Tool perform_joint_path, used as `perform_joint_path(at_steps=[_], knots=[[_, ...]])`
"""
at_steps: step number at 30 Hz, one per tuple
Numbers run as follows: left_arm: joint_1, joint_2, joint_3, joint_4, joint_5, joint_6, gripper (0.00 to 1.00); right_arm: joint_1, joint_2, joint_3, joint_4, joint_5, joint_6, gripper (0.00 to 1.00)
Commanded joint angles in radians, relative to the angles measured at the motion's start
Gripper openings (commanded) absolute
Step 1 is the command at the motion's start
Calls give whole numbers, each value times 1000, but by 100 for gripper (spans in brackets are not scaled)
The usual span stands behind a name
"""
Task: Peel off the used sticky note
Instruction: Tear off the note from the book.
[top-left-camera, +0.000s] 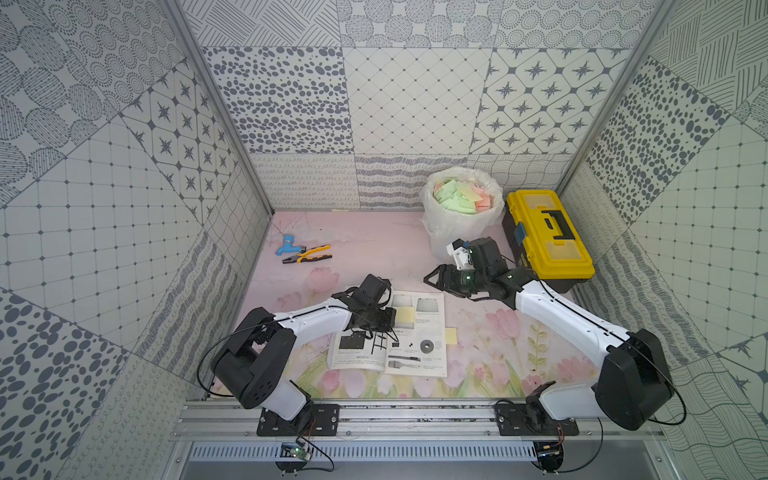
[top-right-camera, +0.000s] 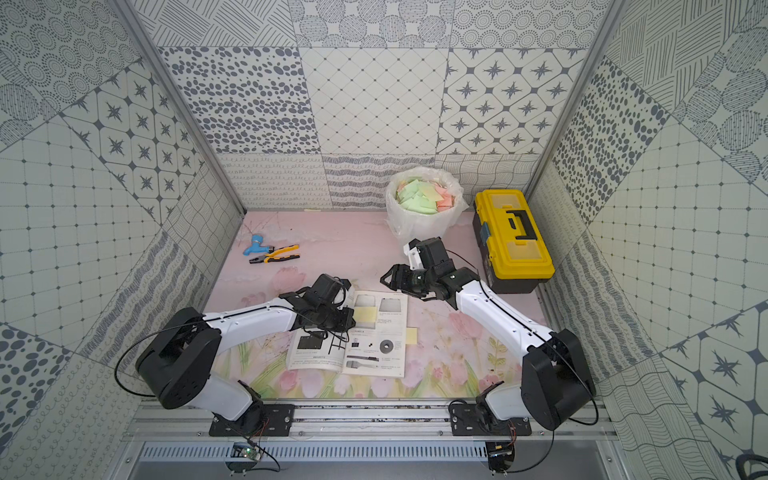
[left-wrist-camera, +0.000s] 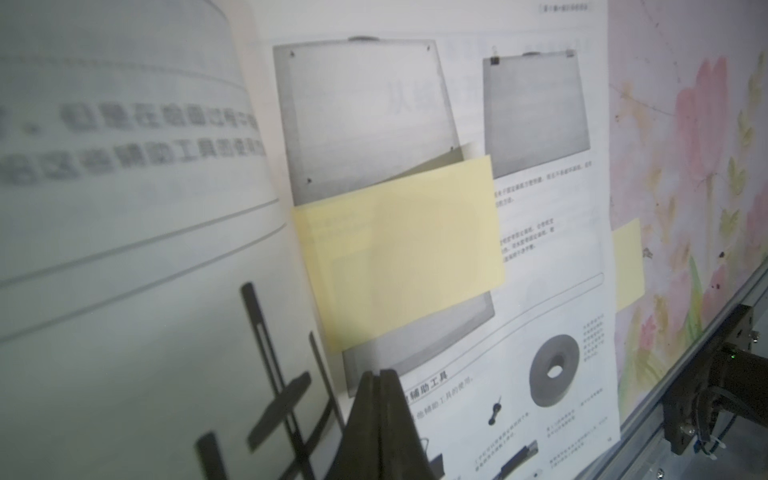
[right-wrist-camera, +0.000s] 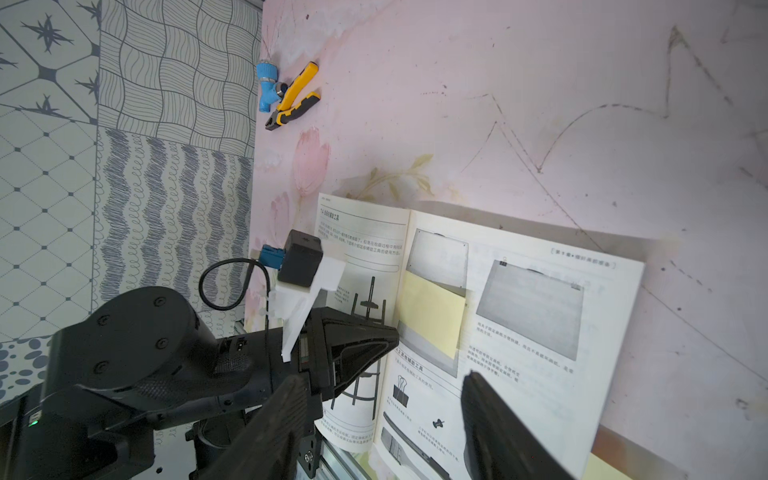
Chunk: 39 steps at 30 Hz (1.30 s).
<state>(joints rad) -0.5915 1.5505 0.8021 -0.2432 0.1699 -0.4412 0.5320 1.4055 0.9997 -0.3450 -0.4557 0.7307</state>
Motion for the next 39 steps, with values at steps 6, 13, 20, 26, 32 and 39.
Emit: perform_joint_path(at_steps=[6,13,20,26,32,39], knots=[[5,14,-1,-103,-116,27,2,46,132,-91,263,-87,155,60],[5,40,3,-104,-116,33,2,90,229,-98,279,-75,171,56],[5,46,5,-108,-119,35,2,104,277,-111,250,-42,153,55],[4,45,2,-112,-119,30,2,114,327,-125,277,-47,160,57],[1,29,-6,-122,-128,19,4,135,385,-119,331,-76,187,56],[-14,4,-18,-142,-153,4,9,147,419,-122,434,-121,255,50]])
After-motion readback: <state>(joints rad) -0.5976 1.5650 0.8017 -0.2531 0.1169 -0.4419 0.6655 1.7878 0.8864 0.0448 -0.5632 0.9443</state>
